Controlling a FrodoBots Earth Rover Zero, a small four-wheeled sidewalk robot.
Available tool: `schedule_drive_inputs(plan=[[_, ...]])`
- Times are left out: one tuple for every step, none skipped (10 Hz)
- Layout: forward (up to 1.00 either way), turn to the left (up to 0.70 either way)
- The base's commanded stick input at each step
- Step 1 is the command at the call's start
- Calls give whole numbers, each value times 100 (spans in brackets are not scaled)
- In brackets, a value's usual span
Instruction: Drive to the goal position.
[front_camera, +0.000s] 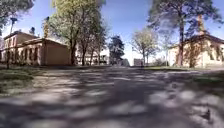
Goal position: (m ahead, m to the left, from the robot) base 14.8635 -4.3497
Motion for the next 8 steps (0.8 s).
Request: schedule_drive_inputs(plan=[[70, 13], [70, 17], [70, 15], [70, 9], [70, 4], [70, 0], [70, 0], [70, 0]])
